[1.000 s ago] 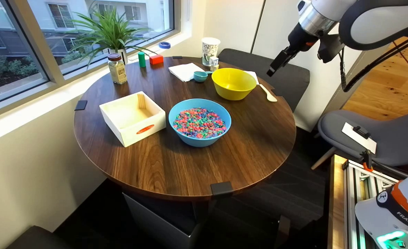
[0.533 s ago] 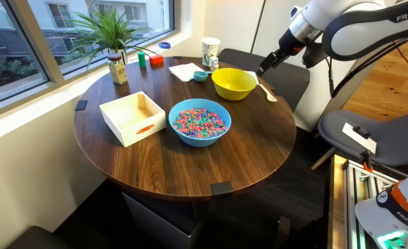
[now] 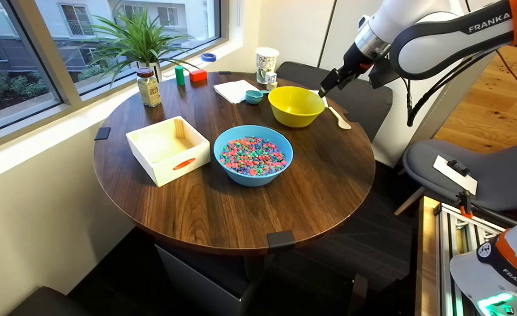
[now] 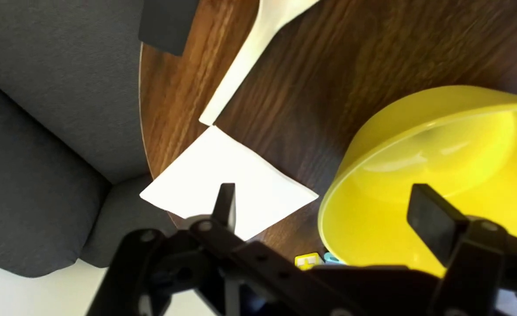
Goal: Flip the yellow bowl over
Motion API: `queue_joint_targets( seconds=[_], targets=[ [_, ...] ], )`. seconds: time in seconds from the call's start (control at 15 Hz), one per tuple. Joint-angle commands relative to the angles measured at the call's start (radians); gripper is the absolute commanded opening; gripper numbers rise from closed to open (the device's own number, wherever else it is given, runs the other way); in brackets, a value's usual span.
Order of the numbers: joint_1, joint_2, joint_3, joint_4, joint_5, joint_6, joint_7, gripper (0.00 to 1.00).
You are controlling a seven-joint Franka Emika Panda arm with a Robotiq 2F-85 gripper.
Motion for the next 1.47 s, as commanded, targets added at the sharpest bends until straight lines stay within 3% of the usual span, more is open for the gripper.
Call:
queue_joint_targets(
  seconds=[0.0,0.67,0.73,0.8,0.93,1.4],
  targets=[
    [0.015,0.066,-0.014,0.048,0.062,0.024,-0.007,1.0],
    [0.034,0.186,-0.019,0.145,0.185,0.029,-0.05,1.0],
    [0.035,0.194,-0.019,0.151,0.196,0.029,-0.054,0.94],
    [0.036,0.203,-0.018,0.157,0.208,0.033,-0.059,0.72],
    [0.037,0.214,-0.017,0.171,0.234,0.031,-0.057,0.69],
    [0.037,0.23,-0.014,0.198,0.368,0.029,-0.053,0.15]
  ],
)
